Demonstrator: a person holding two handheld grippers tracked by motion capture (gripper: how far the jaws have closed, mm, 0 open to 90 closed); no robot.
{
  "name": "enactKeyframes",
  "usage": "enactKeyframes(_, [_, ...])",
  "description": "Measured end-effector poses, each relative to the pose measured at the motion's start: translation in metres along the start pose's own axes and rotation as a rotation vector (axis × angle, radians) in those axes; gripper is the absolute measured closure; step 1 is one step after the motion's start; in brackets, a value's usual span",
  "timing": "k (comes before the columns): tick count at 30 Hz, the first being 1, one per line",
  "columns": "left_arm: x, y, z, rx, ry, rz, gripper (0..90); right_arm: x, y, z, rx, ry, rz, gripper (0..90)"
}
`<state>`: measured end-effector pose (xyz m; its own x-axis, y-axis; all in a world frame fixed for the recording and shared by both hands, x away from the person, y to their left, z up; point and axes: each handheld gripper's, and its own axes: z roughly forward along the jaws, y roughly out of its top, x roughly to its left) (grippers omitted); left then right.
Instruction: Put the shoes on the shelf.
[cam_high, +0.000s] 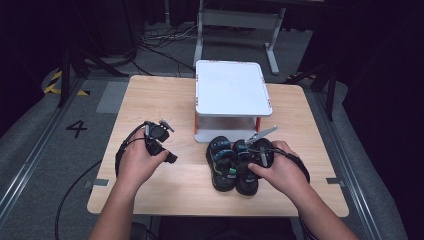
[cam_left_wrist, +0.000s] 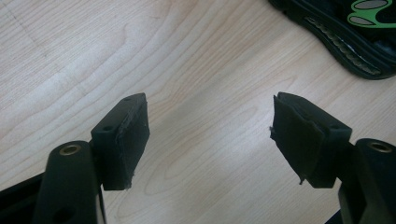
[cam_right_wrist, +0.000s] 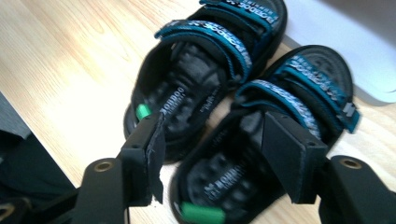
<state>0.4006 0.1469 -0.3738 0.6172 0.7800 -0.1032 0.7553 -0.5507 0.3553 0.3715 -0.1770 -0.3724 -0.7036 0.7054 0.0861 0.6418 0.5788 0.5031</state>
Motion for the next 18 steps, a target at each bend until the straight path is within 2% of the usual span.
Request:
enactKeyframes(3, [0.001, -0.002, 0.001, 0.003, 0.003, -0.008, 28.3, 0.002, 0.002, 0.006, 0.024, -0.011, 0.08, 43.0])
enactKeyframes(5, [0.001, -0.002, 0.001, 0.006, 0.003, -0.008, 28.3, 0.002, 0.003, 0.008, 0.039, -0.028, 0.091, 43.9])
enactKeyframes(6, [0.001, -0.004, 0.002, 0.011, 0.005, -0.007, 28.3, 0.003, 0.004, 0.013, 0.046, -0.04, 0.133, 43.9])
enactKeyframes(7, [0.001, -0.005, 0.002, 0.01, 0.004, -0.009, 28.3, 0.003, 0.004, 0.014, 0.054, -0.04, 0.148, 42.7])
enactKeyframes(11, [-0.001, -0.007, 0.001, 0.012, 0.009, -0.005, 28.3, 0.003, 0.005, 0.019, 0.066, -0.036, 0.179, 42.2])
enactKeyframes(13, [-0.002, -0.009, 0.0, 0.01, 0.008, -0.006, 28.3, -0.001, 0.005, 0.021, 0.05, 0.0, 0.198, 43.7])
enactKeyframes(16, [-0.003, -0.012, -0.001, 0.01, 0.016, -0.011, 28.3, -0.006, 0.006, 0.014, 0.023, 0.013, 0.236, 45.7])
enactKeyframes(18, [-0.003, -0.013, -0.001, 0.014, 0.014, -0.017, 28.3, -0.004, 0.007, 0.013, 0.016, 0.011, 0.234, 45.4])
